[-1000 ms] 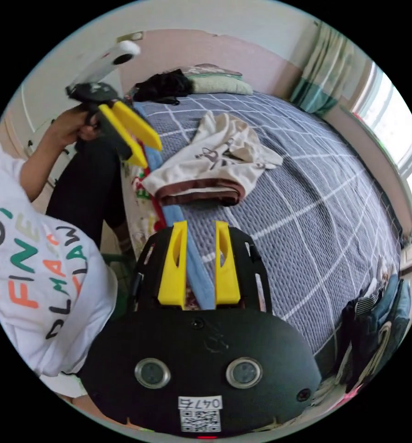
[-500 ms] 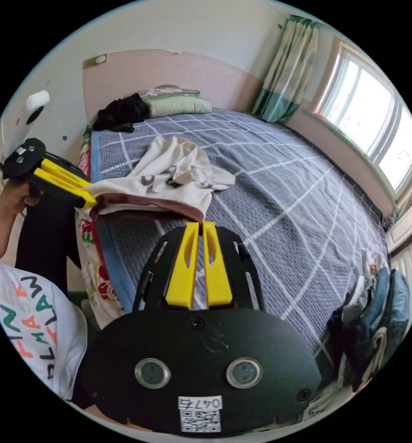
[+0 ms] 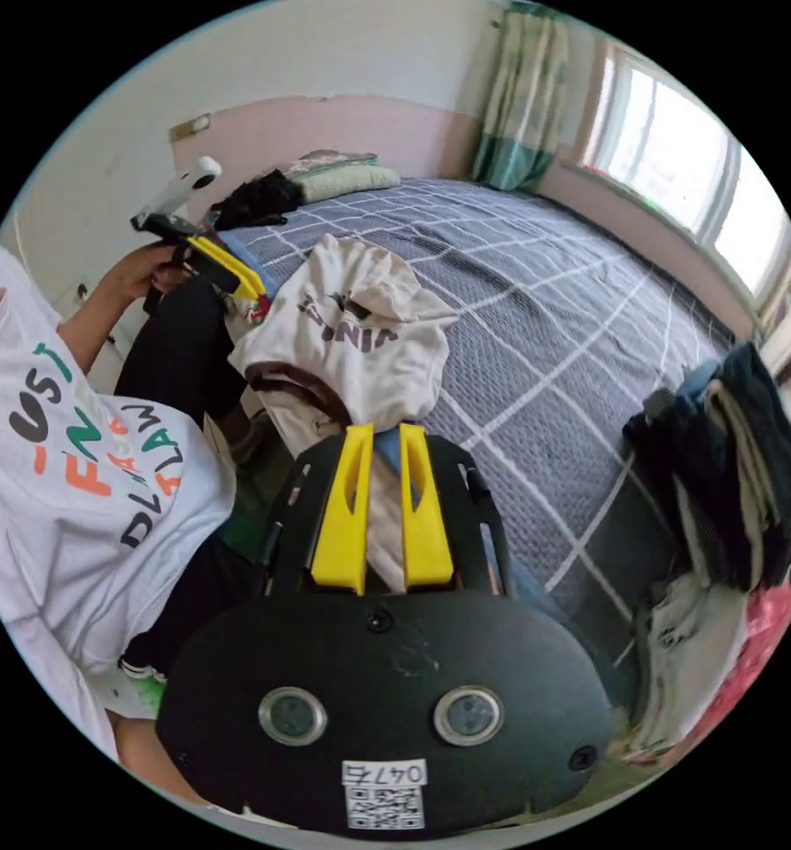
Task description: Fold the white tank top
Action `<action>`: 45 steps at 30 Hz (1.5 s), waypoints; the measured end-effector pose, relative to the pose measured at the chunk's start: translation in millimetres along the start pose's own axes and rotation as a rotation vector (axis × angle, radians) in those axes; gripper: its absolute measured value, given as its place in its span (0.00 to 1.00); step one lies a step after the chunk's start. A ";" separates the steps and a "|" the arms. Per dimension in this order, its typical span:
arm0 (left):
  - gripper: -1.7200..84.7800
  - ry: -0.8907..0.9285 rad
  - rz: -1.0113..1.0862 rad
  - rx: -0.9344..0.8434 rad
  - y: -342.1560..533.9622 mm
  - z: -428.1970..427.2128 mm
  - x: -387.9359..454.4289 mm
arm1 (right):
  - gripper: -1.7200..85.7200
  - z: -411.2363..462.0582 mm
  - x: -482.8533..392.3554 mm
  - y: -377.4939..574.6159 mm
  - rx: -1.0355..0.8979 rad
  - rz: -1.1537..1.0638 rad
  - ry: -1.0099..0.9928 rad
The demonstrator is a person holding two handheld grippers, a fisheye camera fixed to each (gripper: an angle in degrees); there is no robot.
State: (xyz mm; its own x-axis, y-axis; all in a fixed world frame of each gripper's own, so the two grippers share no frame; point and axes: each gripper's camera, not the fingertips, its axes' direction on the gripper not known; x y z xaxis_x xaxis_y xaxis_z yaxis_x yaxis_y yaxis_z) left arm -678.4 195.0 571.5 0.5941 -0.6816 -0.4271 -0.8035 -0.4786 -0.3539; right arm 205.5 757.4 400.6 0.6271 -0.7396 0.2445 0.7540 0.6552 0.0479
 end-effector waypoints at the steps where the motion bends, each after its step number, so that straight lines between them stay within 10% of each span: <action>1: 0.19 -0.016 0.011 -0.035 2.1 1.5 4.2 | 0.07 -0.2 1.0 4.4 -0.006 0.008 0.002; 18: 0.25 -0.190 0.097 -0.129 28.6 23.2 64.7 | 0.11 26.8 -28.1 -22.7 -0.067 -0.311 0.220; 27: 0.07 -0.342 0.160 -0.083 24.9 24.0 77.8 | 0.03 7.9 -60.9 -33.1 0.082 -0.451 0.285; 45: 0.03 -0.367 0.294 0.372 -35.7 -303.3 90.0 | 0.02 -227.0 -137.0 -155.8 0.326 -0.515 0.588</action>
State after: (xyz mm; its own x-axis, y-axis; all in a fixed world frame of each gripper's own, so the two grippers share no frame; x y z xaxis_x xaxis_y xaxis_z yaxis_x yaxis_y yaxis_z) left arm -607.4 -17.1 798.1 0.3756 -0.4888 -0.7874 -0.9088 -0.0276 -0.4164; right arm 46.5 721.6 139.8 0.2884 -0.8586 -0.4239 0.9360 0.1595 0.3138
